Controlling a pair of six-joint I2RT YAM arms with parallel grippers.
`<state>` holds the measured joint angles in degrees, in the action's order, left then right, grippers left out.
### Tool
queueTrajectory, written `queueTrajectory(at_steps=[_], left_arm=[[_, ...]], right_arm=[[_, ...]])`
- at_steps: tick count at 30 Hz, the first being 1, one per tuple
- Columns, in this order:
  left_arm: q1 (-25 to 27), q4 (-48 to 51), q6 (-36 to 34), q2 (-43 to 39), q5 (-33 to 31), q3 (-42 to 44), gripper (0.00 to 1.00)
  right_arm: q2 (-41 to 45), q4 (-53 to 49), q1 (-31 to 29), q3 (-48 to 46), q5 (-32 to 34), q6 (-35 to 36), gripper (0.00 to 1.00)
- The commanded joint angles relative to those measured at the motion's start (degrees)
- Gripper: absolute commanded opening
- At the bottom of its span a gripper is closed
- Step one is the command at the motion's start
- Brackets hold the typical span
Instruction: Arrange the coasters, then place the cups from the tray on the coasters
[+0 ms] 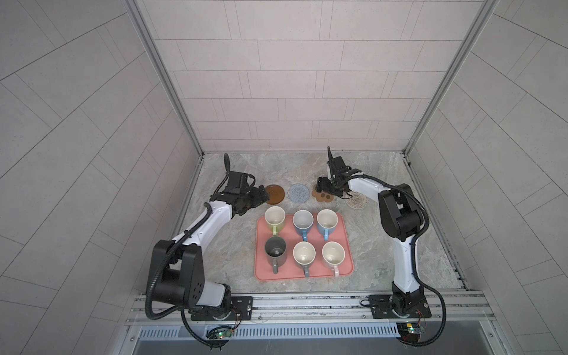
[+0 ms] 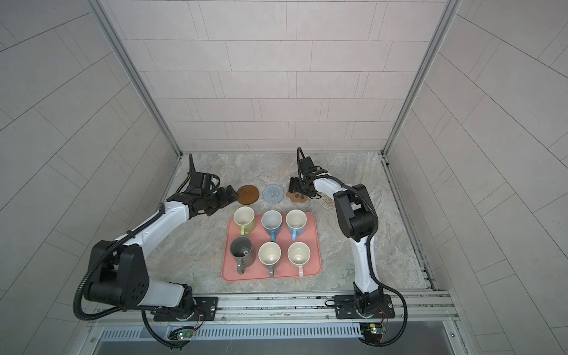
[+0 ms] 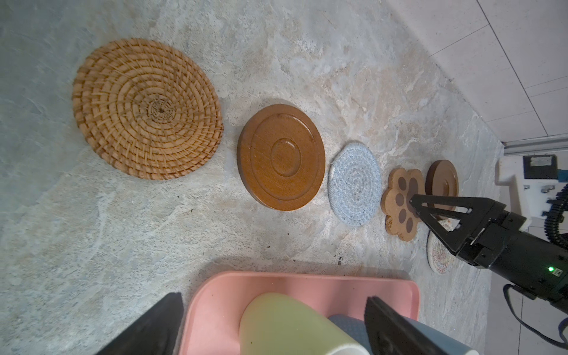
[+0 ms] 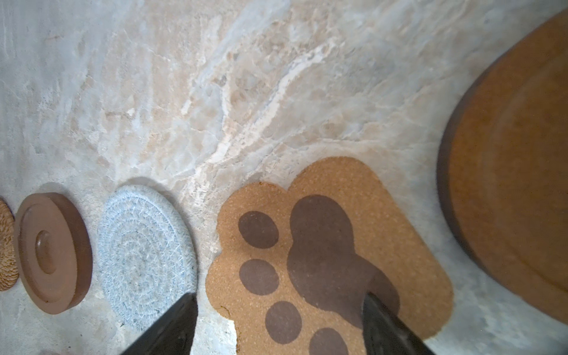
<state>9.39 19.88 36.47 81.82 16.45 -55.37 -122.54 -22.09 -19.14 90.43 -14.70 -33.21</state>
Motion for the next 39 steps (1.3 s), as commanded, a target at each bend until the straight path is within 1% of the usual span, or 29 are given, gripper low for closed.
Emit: queueTrajectory(at_steps=[1,11,22,28,35,39], left_arm=[[-0.3,0.7,0.4,-1.2,-0.8,-1.7,1.00],[-0.2,1.1,0.4,-1.6,-1.0,-1.5,1.00],[-0.2,0.5,0.2,-0.8,-0.5,-2.2,1.00],[-0.2,0.7,-0.3,-0.9,-0.6,-2.3,1.00],[-0.2,0.2,-0.1,-1.0,-0.6,-1.7,1.00],[-0.2,0.0,0.0,-1.3,-0.5,-1.3,1.00]], right_arm=[[-0.5,-5.9,-1.6,-3.0,-1.7,-0.4,0.85],[0.9,-6.0,-1.5,-4.0,-0.5,-0.5,0.85],[0.8,-10.5,-0.9,3.7,0.2,0.8,0.85],[2.9,-11.6,1.0,6.7,0.5,1.5,0.85],[5.1,-12.6,4.2,6.1,1.9,2.1,0.85],[7.6,-11.1,5.6,1.8,3.2,2.1,0.85]])
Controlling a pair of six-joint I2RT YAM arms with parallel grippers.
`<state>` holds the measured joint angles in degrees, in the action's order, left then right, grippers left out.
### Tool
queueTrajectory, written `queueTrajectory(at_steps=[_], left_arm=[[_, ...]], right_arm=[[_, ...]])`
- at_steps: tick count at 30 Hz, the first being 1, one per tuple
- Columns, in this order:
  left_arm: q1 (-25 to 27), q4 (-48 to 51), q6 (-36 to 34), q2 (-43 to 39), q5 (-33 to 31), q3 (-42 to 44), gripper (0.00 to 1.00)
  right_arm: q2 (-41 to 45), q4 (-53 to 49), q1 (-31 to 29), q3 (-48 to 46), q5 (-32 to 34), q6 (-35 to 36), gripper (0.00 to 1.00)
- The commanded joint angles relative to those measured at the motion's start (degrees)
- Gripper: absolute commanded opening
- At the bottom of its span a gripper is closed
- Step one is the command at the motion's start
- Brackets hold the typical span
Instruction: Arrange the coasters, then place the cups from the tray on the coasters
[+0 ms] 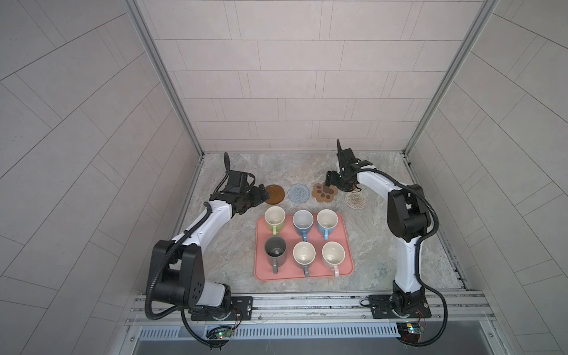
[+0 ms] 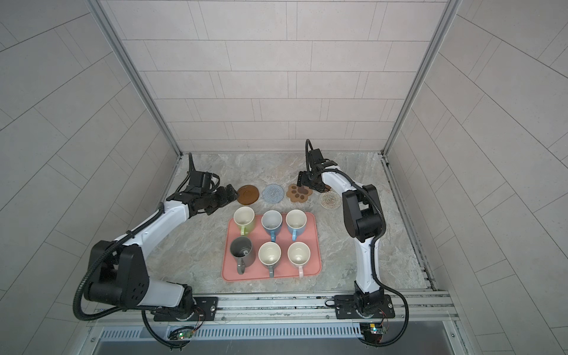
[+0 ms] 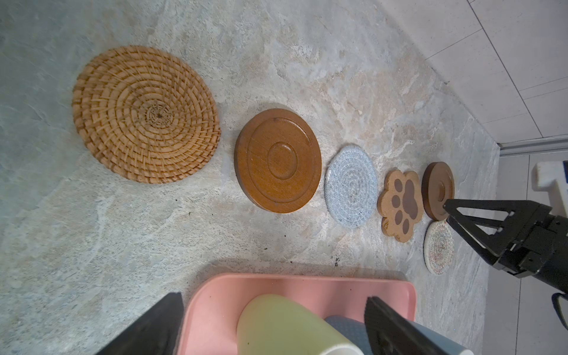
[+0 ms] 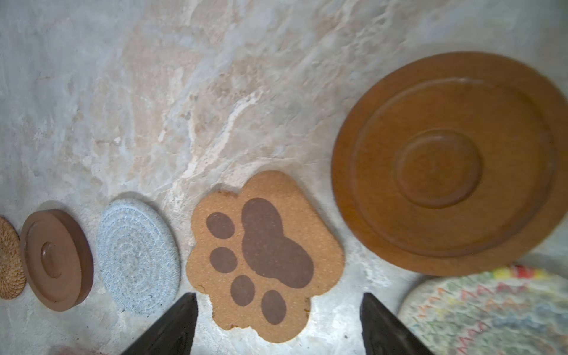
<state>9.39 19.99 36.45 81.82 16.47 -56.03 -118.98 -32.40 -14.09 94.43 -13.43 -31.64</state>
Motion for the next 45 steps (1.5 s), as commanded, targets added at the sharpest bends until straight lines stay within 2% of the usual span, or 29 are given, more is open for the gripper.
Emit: queueTrajectory(at_steps=[1,9,17,23,27,32,37,41,45], left_arm=[[-0.2,-0.1,0.1,-1.3,-0.6,-0.5,1.00],[-0.2,-0.6,0.4,-1.0,-0.2,-0.4,1.00],[-0.2,-0.6,0.3,-1.7,-0.3,0.2,1.00],[-0.2,-0.8,0.2,-1.2,-0.1,-0.2,1.00],[-0.2,-0.9,0.2,-0.9,0.0,-0.8,1.00],[-0.2,-1.0,0.2,-0.8,0.0,-1.1,1.00],[-0.2,-1.3,0.4,-0.8,0.1,-1.1,1.00],[-0.2,-1.4,0.4,-0.8,0.3,-1.1,1.00],[-0.2,-1.5,0.5,-0.9,0.4,-0.7,1.00]], right_arm=[[4.6,-0.3,1.0,-3.4,2.1,0.4,0.85],[5.7,3.5,3.9,-12.5,2.3,-0.4,0.85],[4.7,5.3,8.8,-17.6,4.2,0.2,0.85],[3.3,3.9,14.5,-15.5,5.3,2.3,0.85],[2.7,2.7,16.3,-11.8,3.6,2.9,0.85],[4.3,2.9,16.1,-7.3,-0.4,2.1,0.85],[5.3,7.7,15.1,-6.3,-5.4,-1.2,0.85],[2.6,11.6,14.1,-4.7,-8.6,-4.7,0.84],[-0.9,13.1,12.2,-1.8,-8.7,-6.3,0.84]])
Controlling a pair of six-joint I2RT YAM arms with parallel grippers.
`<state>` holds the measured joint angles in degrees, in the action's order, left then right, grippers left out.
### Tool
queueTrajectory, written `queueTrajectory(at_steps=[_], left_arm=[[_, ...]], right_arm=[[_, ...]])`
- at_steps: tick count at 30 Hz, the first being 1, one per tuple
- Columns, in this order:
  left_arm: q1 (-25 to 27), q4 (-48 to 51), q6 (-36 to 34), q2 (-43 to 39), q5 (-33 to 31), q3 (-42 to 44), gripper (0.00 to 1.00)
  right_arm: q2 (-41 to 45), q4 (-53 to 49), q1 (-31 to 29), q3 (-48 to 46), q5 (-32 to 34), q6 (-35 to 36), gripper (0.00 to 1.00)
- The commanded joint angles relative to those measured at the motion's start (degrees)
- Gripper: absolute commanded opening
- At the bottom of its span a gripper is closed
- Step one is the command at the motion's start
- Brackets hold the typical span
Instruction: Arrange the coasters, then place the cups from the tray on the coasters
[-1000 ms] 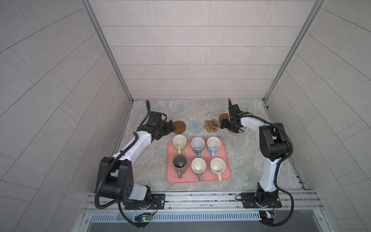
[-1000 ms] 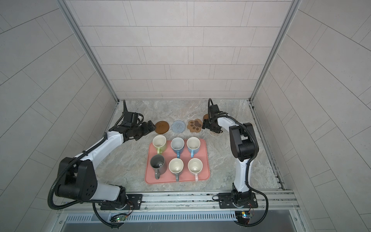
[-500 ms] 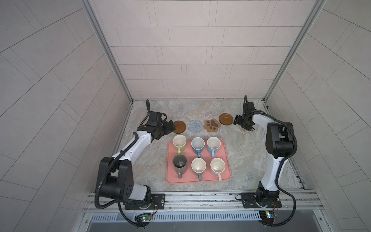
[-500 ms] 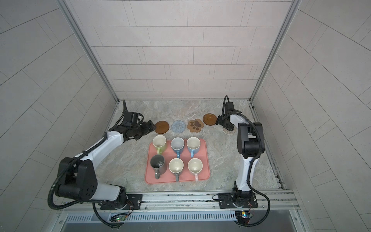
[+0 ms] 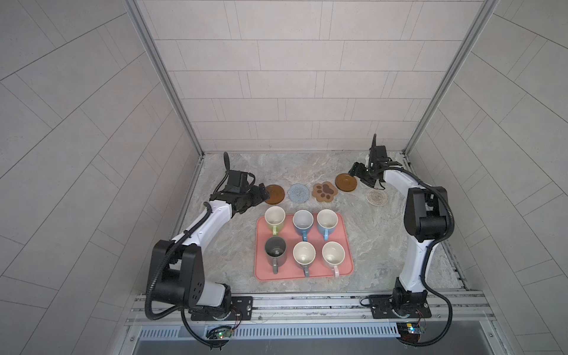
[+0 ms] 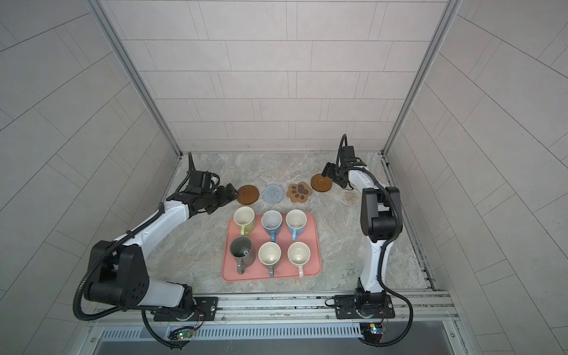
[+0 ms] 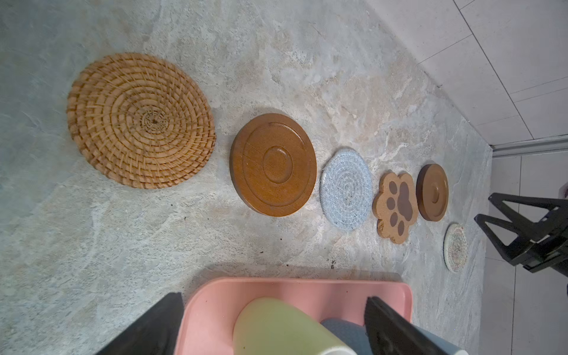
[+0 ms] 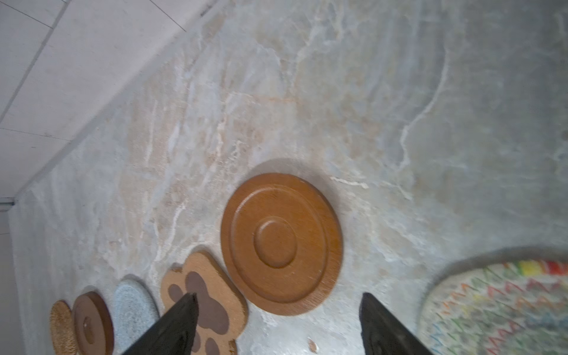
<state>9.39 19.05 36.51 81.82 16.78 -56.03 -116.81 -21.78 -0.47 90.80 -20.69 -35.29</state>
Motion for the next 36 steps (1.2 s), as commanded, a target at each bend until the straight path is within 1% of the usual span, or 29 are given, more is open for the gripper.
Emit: queueTrajectory(at_steps=[1,6,10,14,20,29,36], left_arm=[[-0.2,-0.6,0.4,-0.9,0.0,-0.6,1.00],[-0.2,-0.5,0.4,-1.2,0.1,-0.2,1.00],[-0.2,-0.6,0.6,-1.5,0.1,0.1,1.00],[-0.2,-0.6,0.6,-1.8,0.1,0.6,1.00],[-0.2,-0.6,0.8,-1.7,0.1,0.7,1.00],[-0.2,-1.0,0.9,-0.5,0.5,-0.6,1.00],[-0.2,-0.9,0.9,-0.2,0.3,-0.8,1.00]], right_arm=[[-3.9,2.8,-1.8,2.6,-1.5,-3.0,0.84],[-8.8,4.3,-3.6,6.6,-1.9,-5.6,0.84],[-12.4,3.0,-4.7,10.1,-1.7,-6.0,0.84],[-13.8,1.0,-5.1,10.4,-0.6,-5.9,0.84],[-13.1,-3.2,-5.2,7.5,1.7,-3.1,0.84],[-8.9,-5.2,-5.2,-0.7,2.9,0.6,0.84],[-6.1,-6.2,-5.1,-5.2,3.9,2.7,0.84]])
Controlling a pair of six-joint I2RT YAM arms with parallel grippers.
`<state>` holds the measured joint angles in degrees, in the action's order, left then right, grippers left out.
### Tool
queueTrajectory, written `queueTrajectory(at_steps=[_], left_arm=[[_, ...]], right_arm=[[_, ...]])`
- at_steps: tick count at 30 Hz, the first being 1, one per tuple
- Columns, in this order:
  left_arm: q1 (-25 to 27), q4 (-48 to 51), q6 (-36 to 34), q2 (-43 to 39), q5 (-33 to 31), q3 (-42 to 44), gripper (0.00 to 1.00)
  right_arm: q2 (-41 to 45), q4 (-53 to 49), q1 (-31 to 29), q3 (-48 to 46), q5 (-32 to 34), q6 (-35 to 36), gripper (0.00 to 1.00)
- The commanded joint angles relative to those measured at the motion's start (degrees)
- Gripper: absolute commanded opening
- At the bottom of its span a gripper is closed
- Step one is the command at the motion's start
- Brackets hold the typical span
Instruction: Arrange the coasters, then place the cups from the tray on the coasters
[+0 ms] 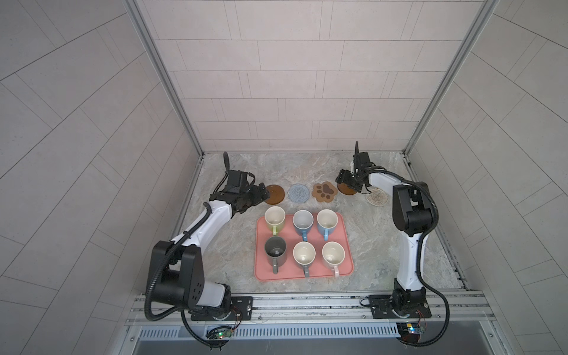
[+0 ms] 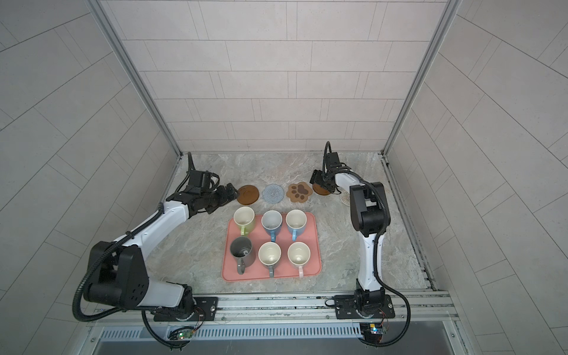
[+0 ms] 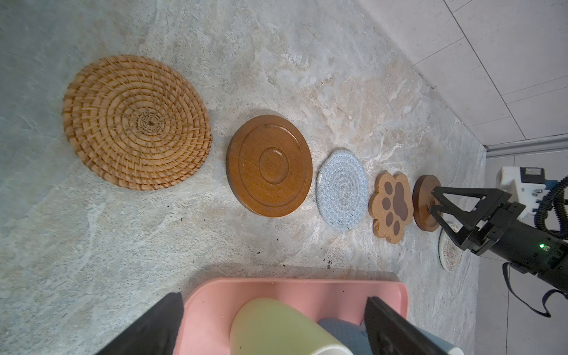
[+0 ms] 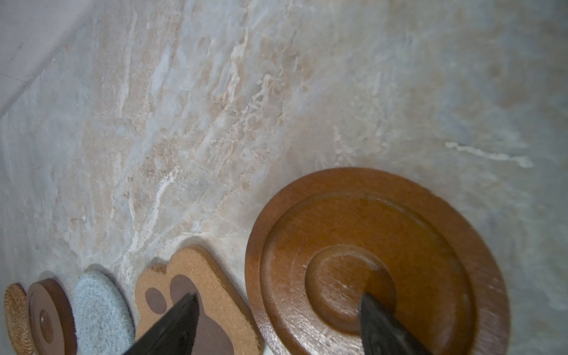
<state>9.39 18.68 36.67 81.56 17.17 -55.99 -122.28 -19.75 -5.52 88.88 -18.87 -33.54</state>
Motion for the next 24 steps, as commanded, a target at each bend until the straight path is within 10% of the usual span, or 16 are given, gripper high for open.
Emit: queueTrajectory(at_steps=[1,24], left_arm=[[-0.2,-0.6,0.8,0.1,-0.1,-0.9,1.00],[-0.2,-0.3,0.8,-0.2,-0.4,-0.5,1.00]], right_arm=[[-0.3,-8.3,-0.1,-3.9,2.0,0.9,0.84],[4.7,-7.2,-1.7,-11.1,1.9,1.0,0.83]])
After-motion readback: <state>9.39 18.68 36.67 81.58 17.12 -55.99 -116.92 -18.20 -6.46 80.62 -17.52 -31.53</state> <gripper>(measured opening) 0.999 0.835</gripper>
